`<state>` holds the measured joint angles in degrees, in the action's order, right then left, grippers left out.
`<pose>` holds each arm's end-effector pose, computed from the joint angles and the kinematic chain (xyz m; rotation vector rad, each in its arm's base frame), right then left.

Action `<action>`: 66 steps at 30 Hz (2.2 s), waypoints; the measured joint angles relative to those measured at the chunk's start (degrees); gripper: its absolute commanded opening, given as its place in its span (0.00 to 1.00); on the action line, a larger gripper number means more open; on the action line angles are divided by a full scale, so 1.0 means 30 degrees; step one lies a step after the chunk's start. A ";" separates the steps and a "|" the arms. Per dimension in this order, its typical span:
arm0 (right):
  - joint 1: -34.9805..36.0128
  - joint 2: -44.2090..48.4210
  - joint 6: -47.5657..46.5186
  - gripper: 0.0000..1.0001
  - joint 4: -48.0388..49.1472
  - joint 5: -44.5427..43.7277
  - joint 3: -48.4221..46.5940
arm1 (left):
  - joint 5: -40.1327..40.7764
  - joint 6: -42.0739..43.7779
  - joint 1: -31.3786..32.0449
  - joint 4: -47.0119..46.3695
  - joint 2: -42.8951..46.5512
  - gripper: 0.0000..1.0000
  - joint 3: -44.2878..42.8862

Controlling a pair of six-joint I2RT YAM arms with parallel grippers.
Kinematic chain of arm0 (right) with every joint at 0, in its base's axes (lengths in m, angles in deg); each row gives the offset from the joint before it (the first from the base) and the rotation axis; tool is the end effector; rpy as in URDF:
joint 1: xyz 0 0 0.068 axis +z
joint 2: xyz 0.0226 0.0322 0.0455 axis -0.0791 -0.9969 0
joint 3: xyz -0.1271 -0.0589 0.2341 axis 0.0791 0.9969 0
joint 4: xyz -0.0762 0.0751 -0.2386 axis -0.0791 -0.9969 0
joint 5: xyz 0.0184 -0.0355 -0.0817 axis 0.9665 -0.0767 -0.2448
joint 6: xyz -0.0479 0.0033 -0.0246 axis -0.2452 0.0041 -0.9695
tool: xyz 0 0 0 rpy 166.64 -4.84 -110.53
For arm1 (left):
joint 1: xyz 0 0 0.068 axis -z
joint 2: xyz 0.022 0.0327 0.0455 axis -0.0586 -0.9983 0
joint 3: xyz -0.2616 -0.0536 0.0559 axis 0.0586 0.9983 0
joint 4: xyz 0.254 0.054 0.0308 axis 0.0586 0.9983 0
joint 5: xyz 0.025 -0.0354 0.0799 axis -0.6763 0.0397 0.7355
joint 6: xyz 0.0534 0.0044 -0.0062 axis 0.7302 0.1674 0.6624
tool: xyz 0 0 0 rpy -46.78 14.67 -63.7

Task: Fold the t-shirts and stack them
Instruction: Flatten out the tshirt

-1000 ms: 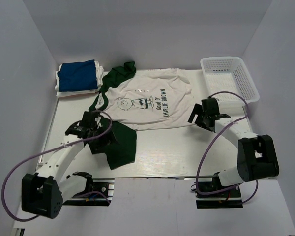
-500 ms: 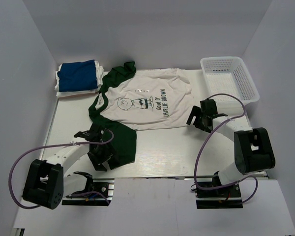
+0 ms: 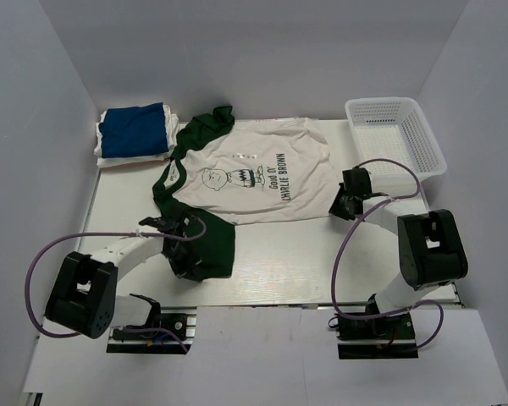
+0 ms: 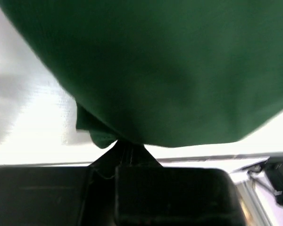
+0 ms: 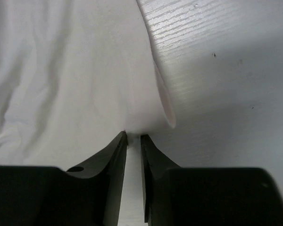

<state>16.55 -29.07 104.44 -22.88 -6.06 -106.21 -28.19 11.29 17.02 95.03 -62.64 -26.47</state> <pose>0.3059 0.0608 0.1608 0.4583 2.3989 0.1898 0.1598 -0.0698 0.1372 0.7069 -2.8973 0.3696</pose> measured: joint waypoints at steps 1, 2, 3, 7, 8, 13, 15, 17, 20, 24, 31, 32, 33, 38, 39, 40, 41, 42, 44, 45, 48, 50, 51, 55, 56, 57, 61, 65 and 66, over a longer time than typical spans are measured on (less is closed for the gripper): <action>0.0000 -0.0066 -0.0058 0.13 -0.0022 -0.0015 0.0015 | 0.0641 0.0138 0.0000 -0.0029 0.0073 0.00 -0.0481; 0.0000 -0.0087 0.0036 0.08 0.0000 -0.0117 0.0036 | 0.1086 0.0233 0.0000 -0.0066 0.0197 0.00 -0.0903; 0.0000 -0.0080 0.0051 0.02 0.0029 -0.0211 0.0095 | 0.1603 0.0335 -0.0007 -0.0058 0.0437 0.00 -0.1421; 0.0007 0.0423 -0.0277 0.00 0.0015 -0.0517 0.0379 | 0.2958 0.0721 0.0000 -0.0160 0.2397 0.00 -0.3716; 0.0007 0.0729 -0.0401 0.00 -0.0080 -0.0568 0.0393 | 0.3169 0.0823 0.0000 -0.0226 0.2973 0.00 -0.4146; 0.0036 0.4364 -0.0933 0.00 -0.1545 -0.0772 0.0401 | 0.3198 0.1071 0.0000 -0.0051 0.5552 0.00 -0.5559; 0.0029 0.6120 -0.1013 0.00 -0.2514 -0.0823 0.0444 | 0.2936 0.0991 0.0000 0.0466 0.6171 0.00 -0.5734; 0.0029 0.7985 -0.1027 0.00 -0.3869 -0.0867 0.0634 | 0.2120 0.0831 -0.0007 0.1399 0.6688 0.00 -0.5770; 0.0015 1.0426 -0.0998 0.00 -0.6448 -0.0882 0.1209 | 0.0561 0.0474 0.0000 0.3118 0.7373 0.00 -0.5770; 0.0000 1.1577 -0.0721 0.00 -0.9959 -0.0860 0.2339 | -0.1843 -0.0015 -0.0007 0.4903 0.8480 0.00 -0.5129; 0.0000 1.1001 -0.0138 0.00 -1.3209 -0.1064 0.3803 | -0.4925 0.0342 0.0000 0.7417 0.9020 0.00 -0.1814; 0.0000 1.0972 -0.0153 0.00 -1.3267 -0.1086 0.3643 | -0.5049 0.0597 0.0000 0.7497 0.8670 0.00 -0.2098; 0.0000 1.0972 -0.0233 0.00 -1.3347 -0.1144 0.3293 | -0.4983 0.0918 0.0000 0.7519 0.8182 0.00 -0.2747; 0.0000 1.0936 -0.0933 0.00 -1.2349 -0.1413 -0.0255 | -0.3082 0.3038 0.0015 0.4728 0.4656 0.00 -1.0185; 0.0000 1.0921 -0.1137 0.00 -1.1927 -0.1413 -0.0991 | -0.2696 0.3351 0.0015 0.3497 0.4401 0.00 -1.1089; 0.0000 1.0819 -0.1486 0.00 -1.1599 -0.1413 -0.1887 | -0.2266 0.3628 -0.0080 0.2361 0.4262 0.00 -1.1810; 0.0000 1.0659 -0.1807 0.00 -1.1176 -0.1406 -0.2776 | -0.1807 0.3876 -0.0146 0.1384 0.4211 0.00 -1.2320; 0.0007 1.0455 -0.2113 0.00 -1.0870 -0.1464 -0.3614 | -0.1173 0.4175 -0.0175 0.0517 0.4109 0.00 -1.2874; 0.0015 0.9916 -0.2674 0.00 -1.0222 -0.1712 -0.5362 | 0.0437 0.4758 -0.0211 -0.0532 0.3483 0.00 -1.4710; 0.0007 0.9704 -0.2973 0.00 -0.9741 -0.1836 -0.6076 | 0.1377 0.5107 -0.0219 -0.0991 0.3053 0.00 -1.5839; 0.0000 0.9143 -0.3920 0.00 -0.8750 -0.2004 -0.8072 | 0.3512 0.6258 -0.0226 -0.2470 0.1792 0.00 -1.9307; 0.0000 0.8451 -0.4641 0.00 -0.8495 -0.2200 -1.0309 | 0.4714 0.7125 -0.0255 -0.3235 0.1078 0.00 -2.1850; 0.0000 0.8058 -0.5005 0.00 -0.8298 -0.2302 -1.1635 | 0.5246 0.7548 -0.0255 -0.3789 0.0787 0.00 -2.3132; 0.0000 0.7723 -0.6258 0.00 -0.6499 -0.2565 -1.4870 | 0.6652 0.9377 -0.0255 -0.6798 0.0743 0.00 -2.6228; 0.0000 0.7781 -0.6615 0.00 -0.6164 -0.2586 -1.5402 | 0.6841 0.9806 -0.0255 -0.7235 0.0787 0.00 -2.6920; 0.0000 0.7825 -0.6885 0.00 -0.5923 -0.2586 -1.5846 | 0.6994 1.0280 -0.0255 -0.7628 0.0780 0.00 -2.7664; 0.0000 0.7992 -0.7941 0.00 -0.5246 -0.2492 -1.7442 | 0.7169 1.1832 -0.0248 -0.9391 0.1231 0.00 -2.9215; 0.0015 0.8291 -0.8670 0.00 -0.5064 -0.1829 -1.8506 | 0.7308 1.2764 -0.0197 -1.0244 0.2047 0.00 -2.9827; 0.0015 0.8415 -0.8816 0.00 -0.5064 -0.1625 -1.8761 | 0.7344 1.2917 -0.0182 -1.0375 0.2186 0.00 -3.0017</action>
<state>16.59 -3.82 78.00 -38.07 -10.94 -162.49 -6.16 50.04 16.48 63.90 -56.09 -116.52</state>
